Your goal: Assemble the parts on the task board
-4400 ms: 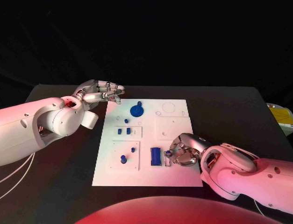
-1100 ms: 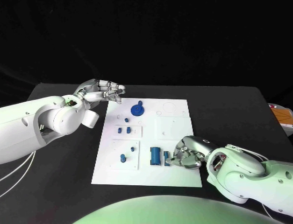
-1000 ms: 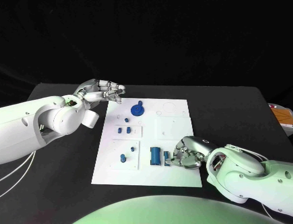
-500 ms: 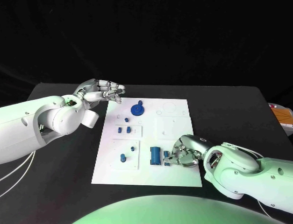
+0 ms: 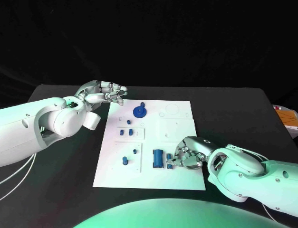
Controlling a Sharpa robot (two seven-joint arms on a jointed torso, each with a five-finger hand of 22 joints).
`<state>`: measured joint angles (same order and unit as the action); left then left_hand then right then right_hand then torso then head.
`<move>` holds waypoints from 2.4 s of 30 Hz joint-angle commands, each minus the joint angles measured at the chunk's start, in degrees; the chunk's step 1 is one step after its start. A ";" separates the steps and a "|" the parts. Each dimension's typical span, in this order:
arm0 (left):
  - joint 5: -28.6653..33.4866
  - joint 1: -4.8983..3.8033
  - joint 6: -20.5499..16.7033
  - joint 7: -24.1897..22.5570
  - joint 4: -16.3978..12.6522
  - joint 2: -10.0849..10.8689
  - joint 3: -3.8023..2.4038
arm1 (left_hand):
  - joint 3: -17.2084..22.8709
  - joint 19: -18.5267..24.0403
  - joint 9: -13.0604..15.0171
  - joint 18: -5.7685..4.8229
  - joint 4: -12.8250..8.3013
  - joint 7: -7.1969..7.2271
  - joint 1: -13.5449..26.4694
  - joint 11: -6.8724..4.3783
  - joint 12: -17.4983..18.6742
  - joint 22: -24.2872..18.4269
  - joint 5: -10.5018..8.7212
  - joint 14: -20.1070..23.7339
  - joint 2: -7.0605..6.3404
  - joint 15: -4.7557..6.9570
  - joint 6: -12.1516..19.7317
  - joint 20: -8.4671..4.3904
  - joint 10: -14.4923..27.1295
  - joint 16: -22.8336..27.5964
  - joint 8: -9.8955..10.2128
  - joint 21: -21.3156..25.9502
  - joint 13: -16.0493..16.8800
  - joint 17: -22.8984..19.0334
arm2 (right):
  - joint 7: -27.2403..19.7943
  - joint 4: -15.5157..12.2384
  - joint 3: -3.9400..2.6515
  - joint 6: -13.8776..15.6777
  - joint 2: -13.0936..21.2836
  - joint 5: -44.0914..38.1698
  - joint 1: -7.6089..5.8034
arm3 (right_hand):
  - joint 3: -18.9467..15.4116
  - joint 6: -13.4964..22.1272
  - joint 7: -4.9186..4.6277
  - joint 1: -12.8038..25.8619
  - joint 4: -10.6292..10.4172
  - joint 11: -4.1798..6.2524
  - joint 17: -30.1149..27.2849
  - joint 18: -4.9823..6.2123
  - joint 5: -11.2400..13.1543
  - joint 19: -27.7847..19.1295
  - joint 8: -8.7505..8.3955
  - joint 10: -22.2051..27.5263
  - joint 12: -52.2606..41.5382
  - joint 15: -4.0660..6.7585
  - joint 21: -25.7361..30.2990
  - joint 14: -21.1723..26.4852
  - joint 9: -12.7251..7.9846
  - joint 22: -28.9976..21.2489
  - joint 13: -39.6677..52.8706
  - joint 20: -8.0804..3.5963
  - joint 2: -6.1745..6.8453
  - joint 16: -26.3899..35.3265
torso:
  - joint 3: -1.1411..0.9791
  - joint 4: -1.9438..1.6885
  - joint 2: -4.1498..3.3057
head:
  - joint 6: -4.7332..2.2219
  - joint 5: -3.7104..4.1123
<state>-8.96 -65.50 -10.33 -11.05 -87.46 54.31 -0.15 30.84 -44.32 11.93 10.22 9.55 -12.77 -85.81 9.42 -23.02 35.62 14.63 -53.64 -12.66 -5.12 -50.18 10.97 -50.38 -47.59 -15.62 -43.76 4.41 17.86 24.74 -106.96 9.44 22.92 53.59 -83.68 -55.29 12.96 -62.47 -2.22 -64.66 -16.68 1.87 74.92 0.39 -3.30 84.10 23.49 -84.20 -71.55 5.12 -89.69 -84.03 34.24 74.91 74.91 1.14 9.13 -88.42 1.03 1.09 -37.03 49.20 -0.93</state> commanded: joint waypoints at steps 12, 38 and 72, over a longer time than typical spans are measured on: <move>0.28 -0.02 0.94 -0.24 0.00 -0.12 -0.03 | 0.34 0.32 -0.05 0.11 -0.06 0.01 0.23 -0.03 -0.20 0.05 0.29 -0.05 0.20 -0.20 0.45 -0.15 0.32 0.24 -0.34 -0.33 -0.05 0.06 | -7.07 -1.35 -0.03 4.44 1.27 3.65 0.07 | -1.43 0.55 -0.06 0.01 -0.14 -0.06 10.91 -0.27 0.32 5.69 0.02 -0.60 0.44 0.09 0.24 -5.12 -0.28 14.93 5.07 -0.05 -0.27 0.11 | -0.01 0.00 -0.01 | -0.15 0.10; 0.28 -0.01 0.97 -0.27 -0.09 -0.09 -0.02 | 0.34 0.32 -0.05 0.11 -0.06 0.01 0.23 -0.03 -0.20 0.05 0.29 -0.05 0.20 -0.20 0.45 -0.15 0.32 0.24 -0.34 -0.33 -0.05 0.06 | -5.86 -1.15 -0.06 -3.47 2.14 3.13 0.11 | -2.58 0.53 0.01 -2.40 0.13 0.00 11.10 -0.31 0.33 5.77 0.24 -0.68 0.13 0.10 0.03 -5.16 -0.56 14.99 5.26 0.01 -0.36 0.04 | 0.04 -0.04 -0.08 | -0.15 0.16; 0.57 0.05 0.72 -1.26 -0.01 -0.03 0.01 | 0.44 0.54 -0.08 0.06 0.11 0.00 1.10 0.01 -0.45 0.29 0.18 -0.11 0.15 -0.30 0.59 -0.05 0.32 0.22 -0.45 -0.43 -0.09 0.18 | -14.62 -0.37 -0.13 5.02 2.91 12.63 -0.75 | -4.91 3.82 -1.39 -5.37 0.05 -1.16 7.28 0.96 -1.54 3.44 -1.13 2.20 7.05 -0.79 6.04 -4.30 -1.87 13.25 1.72 0.67 -1.83 1.81 | 0.18 0.13 0.43 | -1.14 0.51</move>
<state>-8.93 -65.46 -10.18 -11.05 -87.40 54.39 -0.11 31.18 -44.32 11.93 10.22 9.43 -12.74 -85.43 9.42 -23.25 35.89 14.63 -53.64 -12.43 -5.12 -50.11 10.96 -50.38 -47.59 -15.83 -44.04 4.37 18.00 17.37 -107.30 9.40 23.79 56.32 -77.67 -55.75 8.27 -59.01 -3.57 -69.64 -16.61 0.75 74.90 0.39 -4.58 83.90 22.52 -82.19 -64.89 4.54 -84.01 -83.93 32.45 74.91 74.97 1.41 7.21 -86.69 1.13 1.15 -36.82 48.43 -0.50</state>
